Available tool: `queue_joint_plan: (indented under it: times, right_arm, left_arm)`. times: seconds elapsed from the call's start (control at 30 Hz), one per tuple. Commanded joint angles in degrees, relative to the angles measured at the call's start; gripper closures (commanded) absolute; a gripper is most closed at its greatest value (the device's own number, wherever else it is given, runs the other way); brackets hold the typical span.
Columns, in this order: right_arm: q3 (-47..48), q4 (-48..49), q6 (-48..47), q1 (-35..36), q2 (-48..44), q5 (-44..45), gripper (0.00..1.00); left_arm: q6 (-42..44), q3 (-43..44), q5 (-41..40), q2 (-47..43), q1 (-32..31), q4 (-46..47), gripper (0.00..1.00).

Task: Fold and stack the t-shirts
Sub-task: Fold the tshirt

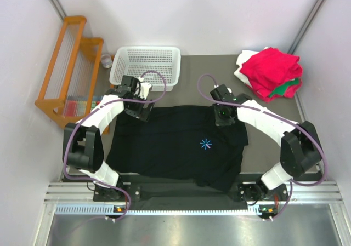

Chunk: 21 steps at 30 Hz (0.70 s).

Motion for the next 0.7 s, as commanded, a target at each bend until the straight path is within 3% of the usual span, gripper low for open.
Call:
queue_joint_plan:
  times: [0.0,0.07,0.17,0.67]
  right_arm:
    - [-3.06,-1.01,0.39,1.06,-2.9,0.79,0.86]
    - [-4.3,-0.84,0.48,1.15,-2.99,1.06,0.73]
    - [-6.14,-0.75,0.75,1.07,-3.69,2.02,0.66]
    - [-12.38,1.44,1.27,0.11,-2.82,2.55,0.68]
  left_arm:
    - [0.28,0.52,0.43,-2.19,-0.03,0.01,0.01]
    - [0.19,0.52,0.7,-2.27,-0.03,0.01,0.01]
    - [0.1,0.87,0.7,-2.27,-0.03,-0.26,0.01]
    - [0.02,1.22,0.52,-1.92,-0.03,-0.26,0.01]
